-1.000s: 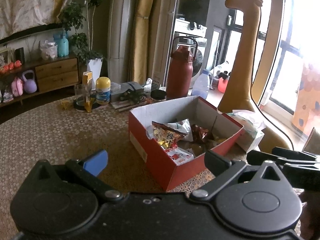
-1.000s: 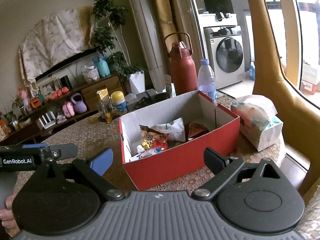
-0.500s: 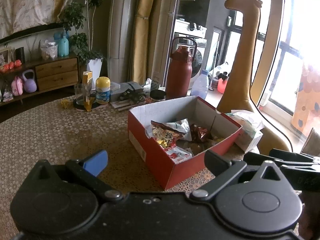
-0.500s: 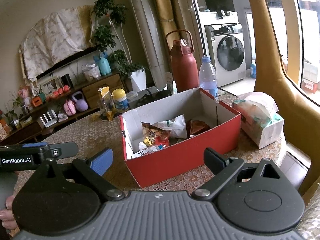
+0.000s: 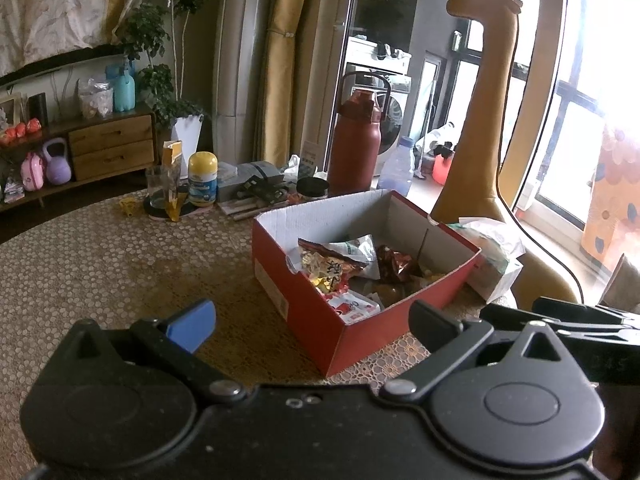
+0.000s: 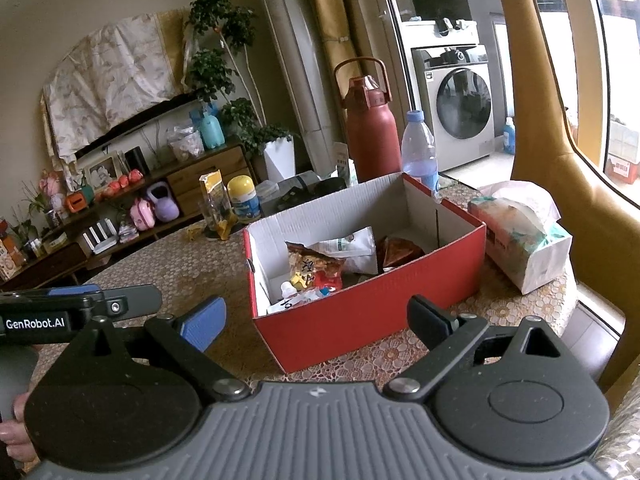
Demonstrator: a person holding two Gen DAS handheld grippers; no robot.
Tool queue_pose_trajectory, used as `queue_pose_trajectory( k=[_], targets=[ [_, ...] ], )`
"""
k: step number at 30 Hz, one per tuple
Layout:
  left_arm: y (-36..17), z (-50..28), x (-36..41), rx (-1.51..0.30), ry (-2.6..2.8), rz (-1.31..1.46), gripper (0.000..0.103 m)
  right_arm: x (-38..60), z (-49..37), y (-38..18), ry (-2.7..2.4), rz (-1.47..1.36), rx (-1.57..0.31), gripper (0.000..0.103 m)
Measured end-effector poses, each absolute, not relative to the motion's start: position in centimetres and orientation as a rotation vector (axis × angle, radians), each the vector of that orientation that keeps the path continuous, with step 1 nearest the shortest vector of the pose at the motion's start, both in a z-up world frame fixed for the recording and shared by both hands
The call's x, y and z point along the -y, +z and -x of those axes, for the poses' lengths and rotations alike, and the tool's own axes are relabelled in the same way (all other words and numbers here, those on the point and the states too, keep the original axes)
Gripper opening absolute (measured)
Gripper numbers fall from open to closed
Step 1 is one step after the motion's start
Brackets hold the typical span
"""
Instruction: Organize snacks
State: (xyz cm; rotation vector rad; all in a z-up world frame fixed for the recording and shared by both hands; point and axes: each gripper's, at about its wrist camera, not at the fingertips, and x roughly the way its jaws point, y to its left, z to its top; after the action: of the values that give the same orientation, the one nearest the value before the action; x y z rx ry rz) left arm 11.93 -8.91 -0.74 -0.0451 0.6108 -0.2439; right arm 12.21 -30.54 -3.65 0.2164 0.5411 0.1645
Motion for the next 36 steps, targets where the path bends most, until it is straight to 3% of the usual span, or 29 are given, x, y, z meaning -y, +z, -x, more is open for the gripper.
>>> queue_pose_trajectory(
  k=[36],
  targets=[
    [-0.98,-11.63,9.08,-0.613,-0.249,0.042,0.103,30.32,-12.12,-3.60,0.168,-0.220,-0.550,0.098]
  ],
)
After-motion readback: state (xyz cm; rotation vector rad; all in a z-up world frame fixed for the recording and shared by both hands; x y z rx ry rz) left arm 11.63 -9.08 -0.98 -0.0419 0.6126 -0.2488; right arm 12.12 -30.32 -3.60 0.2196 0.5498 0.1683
